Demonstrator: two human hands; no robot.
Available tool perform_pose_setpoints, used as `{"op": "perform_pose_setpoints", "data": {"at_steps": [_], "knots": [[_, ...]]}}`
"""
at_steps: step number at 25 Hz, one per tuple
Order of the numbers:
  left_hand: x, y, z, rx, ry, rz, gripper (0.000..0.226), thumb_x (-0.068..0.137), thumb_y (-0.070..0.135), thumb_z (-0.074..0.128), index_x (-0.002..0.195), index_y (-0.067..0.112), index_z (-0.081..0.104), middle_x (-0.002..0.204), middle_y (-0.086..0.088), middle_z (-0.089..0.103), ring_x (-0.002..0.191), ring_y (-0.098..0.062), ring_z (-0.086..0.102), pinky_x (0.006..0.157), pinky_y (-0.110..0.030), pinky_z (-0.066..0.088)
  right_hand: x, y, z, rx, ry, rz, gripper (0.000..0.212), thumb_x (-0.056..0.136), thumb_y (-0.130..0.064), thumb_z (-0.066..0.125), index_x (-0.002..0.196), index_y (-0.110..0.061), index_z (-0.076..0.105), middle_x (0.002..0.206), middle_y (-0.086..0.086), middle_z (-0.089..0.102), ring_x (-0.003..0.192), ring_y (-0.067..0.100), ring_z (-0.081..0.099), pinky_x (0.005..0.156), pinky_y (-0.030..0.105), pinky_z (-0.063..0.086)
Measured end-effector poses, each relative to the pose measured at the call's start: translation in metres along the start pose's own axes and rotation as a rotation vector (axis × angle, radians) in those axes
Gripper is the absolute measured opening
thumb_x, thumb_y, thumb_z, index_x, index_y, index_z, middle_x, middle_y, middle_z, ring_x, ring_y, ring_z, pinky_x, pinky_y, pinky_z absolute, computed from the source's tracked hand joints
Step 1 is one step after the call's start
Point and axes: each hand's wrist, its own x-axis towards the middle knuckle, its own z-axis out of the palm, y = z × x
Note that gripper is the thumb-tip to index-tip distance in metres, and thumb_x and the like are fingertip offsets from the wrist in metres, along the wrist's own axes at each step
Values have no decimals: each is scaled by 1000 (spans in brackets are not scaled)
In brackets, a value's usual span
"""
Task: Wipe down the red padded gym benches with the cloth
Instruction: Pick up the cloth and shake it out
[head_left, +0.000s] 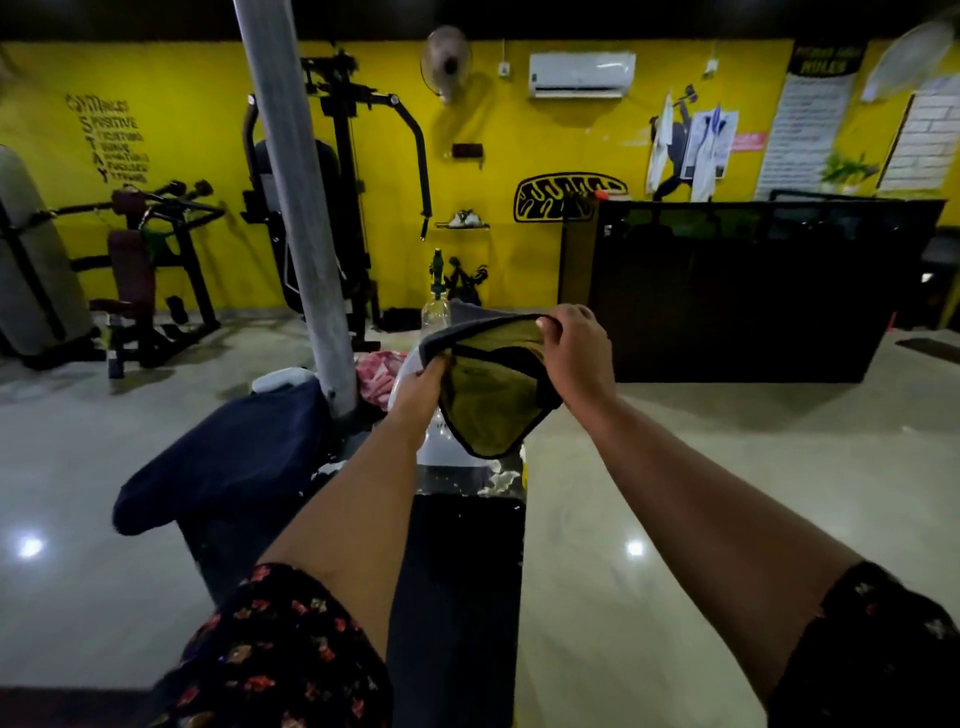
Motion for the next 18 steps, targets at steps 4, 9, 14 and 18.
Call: {"op": "perform_pose_setpoints", "data": {"at_steps": [4, 9, 14, 18], "knots": [[49, 21, 1, -312, -85, 3, 50, 99, 58, 41, 107, 17, 67, 106, -13, 72, 104, -31, 66, 97, -46, 52, 18, 14, 52, 73, -56, -95, 17, 96, -8, 57, 106, 4, 64, 110, 20, 59, 101, 34, 60, 85, 32, 45], [93, 36, -10, -553, -242, -6, 67, 98, 62, 28, 125, 10, 61, 126, -18, 63, 110, -31, 60, 99, -42, 46, 29, 21, 102, 182, -308, -103, 14, 93, -1, 60, 105, 5, 64, 145, 16, 42, 133, 19, 39, 104, 24, 34], [119, 43, -16, -375, -381, 41, 78, 91, 74, 31, 116, 10, 68, 113, -16, 70, 102, -30, 66, 99, -44, 48, 45, 5, 136, 281, -378, 8, 21, 93, -17, 63, 105, 0, 64, 126, 13, 55, 117, 25, 55, 100, 42, 46], [135, 42, -13, -142, -323, 162, 45, 88, 45, 68, 118, 11, 66, 111, -16, 71, 95, -24, 71, 85, -35, 57, 67, -11, 153, 434, -196, 259, 33, 92, -36, 63, 110, -11, 53, 101, 4, 64, 95, 21, 66, 86, 47, 55]]}}
